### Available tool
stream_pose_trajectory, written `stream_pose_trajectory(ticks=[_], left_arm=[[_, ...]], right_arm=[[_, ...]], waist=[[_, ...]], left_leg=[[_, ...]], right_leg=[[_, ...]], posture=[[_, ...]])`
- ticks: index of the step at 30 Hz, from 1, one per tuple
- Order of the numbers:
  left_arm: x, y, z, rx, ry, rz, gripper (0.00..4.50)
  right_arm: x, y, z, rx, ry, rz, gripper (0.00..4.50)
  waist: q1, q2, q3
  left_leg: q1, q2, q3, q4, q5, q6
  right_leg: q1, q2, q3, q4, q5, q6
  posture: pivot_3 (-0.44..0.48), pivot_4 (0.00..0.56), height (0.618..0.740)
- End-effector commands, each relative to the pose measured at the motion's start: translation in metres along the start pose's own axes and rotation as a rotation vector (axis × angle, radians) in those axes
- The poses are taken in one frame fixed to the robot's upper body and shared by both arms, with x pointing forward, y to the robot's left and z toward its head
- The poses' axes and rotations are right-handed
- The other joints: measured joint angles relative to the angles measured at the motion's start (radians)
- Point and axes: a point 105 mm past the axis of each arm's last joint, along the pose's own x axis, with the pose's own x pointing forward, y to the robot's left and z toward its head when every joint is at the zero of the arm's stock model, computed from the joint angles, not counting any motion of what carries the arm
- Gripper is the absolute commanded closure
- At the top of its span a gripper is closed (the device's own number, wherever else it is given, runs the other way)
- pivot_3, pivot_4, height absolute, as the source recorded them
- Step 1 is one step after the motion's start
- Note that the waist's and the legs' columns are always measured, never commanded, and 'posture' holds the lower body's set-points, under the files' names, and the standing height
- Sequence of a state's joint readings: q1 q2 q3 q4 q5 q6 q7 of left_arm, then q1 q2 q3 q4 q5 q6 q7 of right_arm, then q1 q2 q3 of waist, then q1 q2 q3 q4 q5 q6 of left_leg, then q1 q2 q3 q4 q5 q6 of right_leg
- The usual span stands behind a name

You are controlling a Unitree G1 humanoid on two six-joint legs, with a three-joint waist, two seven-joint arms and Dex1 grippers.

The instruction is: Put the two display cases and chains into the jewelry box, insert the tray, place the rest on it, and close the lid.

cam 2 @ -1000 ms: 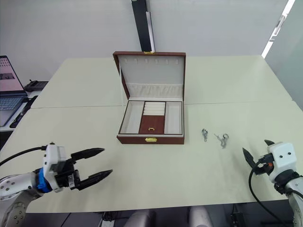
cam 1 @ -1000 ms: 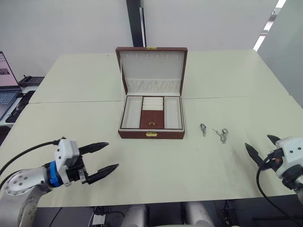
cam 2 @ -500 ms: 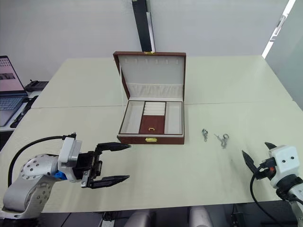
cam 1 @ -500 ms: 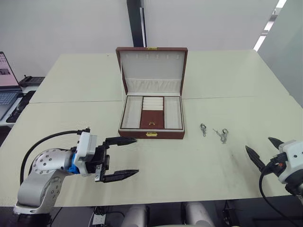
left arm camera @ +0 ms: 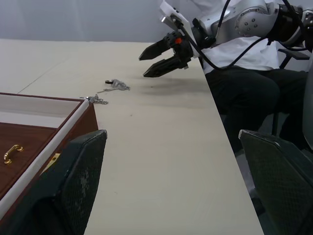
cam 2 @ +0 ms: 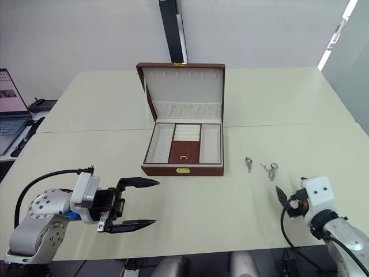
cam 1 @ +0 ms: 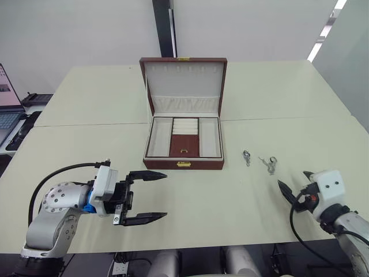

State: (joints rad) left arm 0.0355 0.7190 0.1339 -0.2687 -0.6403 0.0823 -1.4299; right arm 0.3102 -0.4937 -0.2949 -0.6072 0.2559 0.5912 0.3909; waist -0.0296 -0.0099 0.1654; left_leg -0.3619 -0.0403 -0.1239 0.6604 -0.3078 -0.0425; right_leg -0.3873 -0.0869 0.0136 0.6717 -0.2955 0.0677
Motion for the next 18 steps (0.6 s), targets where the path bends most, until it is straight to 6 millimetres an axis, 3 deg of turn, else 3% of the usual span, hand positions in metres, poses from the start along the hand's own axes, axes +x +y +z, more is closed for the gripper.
stream_pose_trajectory(ticks=[1, 18], left_arm=[[-0.001, -0.002, 0.002, 0.029, -0.005, -0.006, 0.00], [0.008, 0.009, 0.008, 0.049, -0.026, -0.001, 0.00]], right_arm=[[0.008, 0.001, 0.010, 0.005, -0.019, -0.033, 0.02], [0.055, -0.002, -0.008, 0.114, 0.054, -0.090, 0.02]], waist=[[0.000, 0.000, 0.000], [-0.004, 0.000, 0.000]], left_leg=[[0.000, 0.000, 0.000, 0.000, 0.000, 0.000], [0.001, 0.000, 0.000, 0.000, 0.000, 0.000]], right_leg=[[0.000, 0.000, 0.000, 0.000, 0.000, 0.000], [0.000, 0.001, 0.000, 0.001, 0.000, 0.000]], posture=[[0.000, 0.150, 0.740], [0.000, 0.150, 0.740]])
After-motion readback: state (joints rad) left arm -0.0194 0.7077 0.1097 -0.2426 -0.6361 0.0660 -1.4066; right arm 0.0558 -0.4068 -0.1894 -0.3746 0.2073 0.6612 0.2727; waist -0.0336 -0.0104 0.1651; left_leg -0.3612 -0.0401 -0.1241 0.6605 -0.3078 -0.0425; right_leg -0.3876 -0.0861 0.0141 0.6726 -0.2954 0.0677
